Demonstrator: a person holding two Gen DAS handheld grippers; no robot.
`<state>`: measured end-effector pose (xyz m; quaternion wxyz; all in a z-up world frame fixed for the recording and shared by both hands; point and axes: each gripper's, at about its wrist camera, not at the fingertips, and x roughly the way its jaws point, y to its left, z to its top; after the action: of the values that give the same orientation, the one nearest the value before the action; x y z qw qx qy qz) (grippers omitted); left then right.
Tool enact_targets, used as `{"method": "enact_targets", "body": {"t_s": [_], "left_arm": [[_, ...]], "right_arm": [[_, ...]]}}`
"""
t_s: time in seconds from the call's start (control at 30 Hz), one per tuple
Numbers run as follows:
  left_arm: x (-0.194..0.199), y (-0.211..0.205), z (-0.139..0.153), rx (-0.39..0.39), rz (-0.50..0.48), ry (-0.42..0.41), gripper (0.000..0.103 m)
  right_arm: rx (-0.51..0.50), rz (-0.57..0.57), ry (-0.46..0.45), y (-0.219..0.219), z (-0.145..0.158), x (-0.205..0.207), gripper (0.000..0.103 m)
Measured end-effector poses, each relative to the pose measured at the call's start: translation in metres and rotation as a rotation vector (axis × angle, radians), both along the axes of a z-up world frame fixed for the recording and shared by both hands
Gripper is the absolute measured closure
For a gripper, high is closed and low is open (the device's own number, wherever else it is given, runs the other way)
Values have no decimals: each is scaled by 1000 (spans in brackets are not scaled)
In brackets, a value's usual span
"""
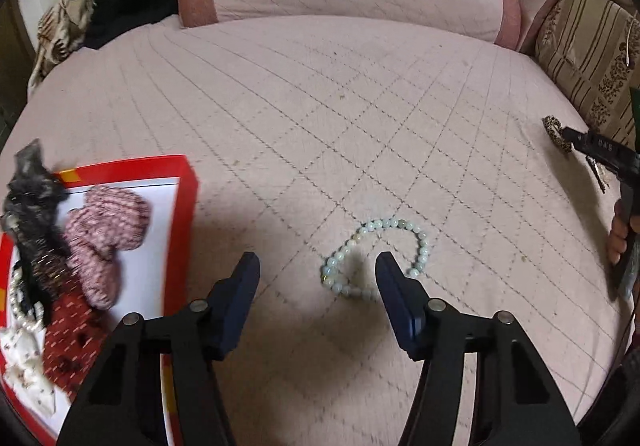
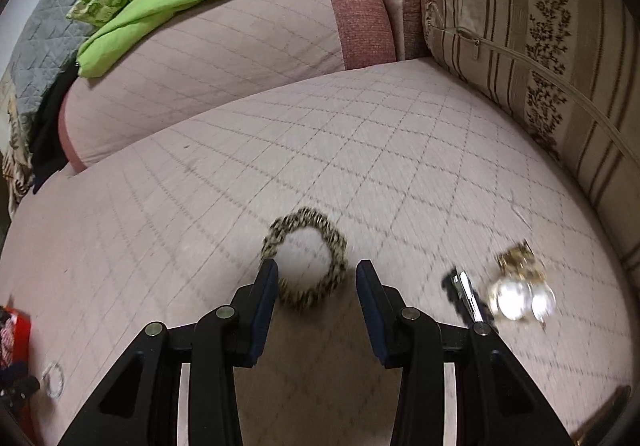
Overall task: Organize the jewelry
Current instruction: 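Move left tool to jade bead bracelet while right tool reaches gold beaded bracelet, then grasp jade bracelet with left tool while right tool grasps gold beaded bracelet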
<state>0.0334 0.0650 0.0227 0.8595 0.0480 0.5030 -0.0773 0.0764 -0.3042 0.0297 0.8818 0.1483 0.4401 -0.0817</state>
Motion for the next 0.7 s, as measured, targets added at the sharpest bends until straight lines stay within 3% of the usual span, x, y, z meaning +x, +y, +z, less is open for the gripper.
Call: {"method": "enact_targets", "body": {"t_s": [0.3,0.33,0.37,0.4,0.43,0.5,0.7], "left_arm": [[8,-18,-16,54,-52,-24,44],[7,-19,-16,57,-48,-24,52],[6,-21,-15,56,-52,-26,61],[1,-26,-13,62,-63,-33,87],[-1,-31,-12,77,-70,-36,98],[-9,-39,-10,92,-88,-40,98],[-27,-36,16,15,-83,-52,98]], "right_arm": [[23,7,23,-7,-13,17,59],[24,7,24,-7,-13,17,63],[22,4,24,-7,-13,18,75],[24,2,25,-8,-13,18,82],[35,5,23,-9,-13,18,93],[60,11,16,-9,-13,16,95],[102,44,-7,4,-2,2,96]]}}
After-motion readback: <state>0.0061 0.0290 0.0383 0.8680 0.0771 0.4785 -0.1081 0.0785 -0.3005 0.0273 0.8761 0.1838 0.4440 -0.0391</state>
